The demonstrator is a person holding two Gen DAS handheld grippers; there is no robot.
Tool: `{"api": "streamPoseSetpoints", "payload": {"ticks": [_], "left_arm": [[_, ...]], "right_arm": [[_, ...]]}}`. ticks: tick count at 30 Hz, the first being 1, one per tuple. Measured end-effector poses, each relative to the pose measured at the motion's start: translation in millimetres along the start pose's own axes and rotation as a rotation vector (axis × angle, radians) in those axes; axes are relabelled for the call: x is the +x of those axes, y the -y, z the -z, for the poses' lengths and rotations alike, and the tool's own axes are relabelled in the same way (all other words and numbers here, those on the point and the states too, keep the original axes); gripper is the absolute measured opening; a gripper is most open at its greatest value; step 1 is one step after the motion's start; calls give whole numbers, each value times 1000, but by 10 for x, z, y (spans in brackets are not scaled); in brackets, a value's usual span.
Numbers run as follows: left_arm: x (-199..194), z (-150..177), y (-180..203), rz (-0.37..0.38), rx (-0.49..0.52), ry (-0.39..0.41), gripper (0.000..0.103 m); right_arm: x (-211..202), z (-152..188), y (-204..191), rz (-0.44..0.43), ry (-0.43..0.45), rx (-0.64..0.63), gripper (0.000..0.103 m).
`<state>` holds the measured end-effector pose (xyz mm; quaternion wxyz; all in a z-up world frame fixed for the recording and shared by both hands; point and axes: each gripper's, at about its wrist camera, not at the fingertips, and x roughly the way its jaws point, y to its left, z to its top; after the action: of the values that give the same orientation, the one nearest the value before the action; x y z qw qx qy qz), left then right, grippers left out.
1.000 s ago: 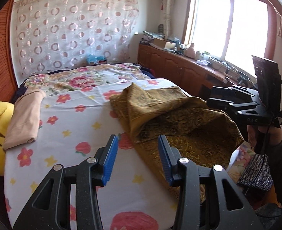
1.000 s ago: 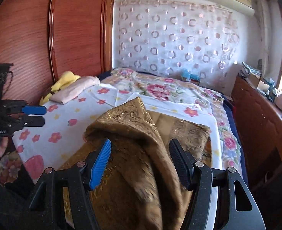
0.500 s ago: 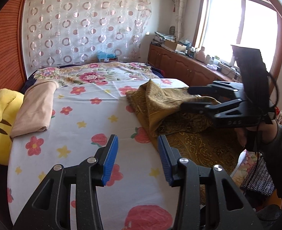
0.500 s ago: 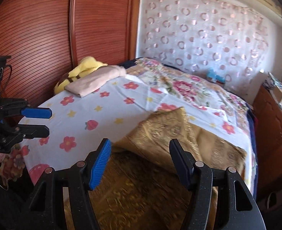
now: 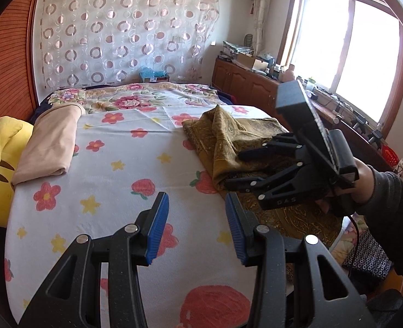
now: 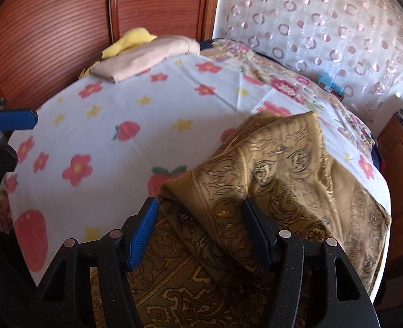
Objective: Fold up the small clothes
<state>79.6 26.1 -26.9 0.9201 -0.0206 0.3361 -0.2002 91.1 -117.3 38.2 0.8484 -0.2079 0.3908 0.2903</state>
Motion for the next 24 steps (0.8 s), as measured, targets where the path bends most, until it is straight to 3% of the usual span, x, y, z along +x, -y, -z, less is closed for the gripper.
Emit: {"api": "streamPoseSetpoints", "payload": {"ticks": [8,10,12,14,18,24], "left_arm": [[18,27,17,5,3,-6,44],[26,28,22,6,5,-9,44],[30,33,25,7,5,-10,44],[33,44,37,9,7,-13,44],[57,57,63,17,11,-18,44],[23,56,176,47,36,3,44]], "right_arm": [[103,-29,-61,31,-40,-47,65],[111,-37,-104,45,-33,-47,50],[85,-48,-128,56,-16,-42,25],[-25,-56,-91,49,22,-27,9],[-323,-72,49,73,94,-2,6],[-625,-83,469,183,139,55,6]]}}
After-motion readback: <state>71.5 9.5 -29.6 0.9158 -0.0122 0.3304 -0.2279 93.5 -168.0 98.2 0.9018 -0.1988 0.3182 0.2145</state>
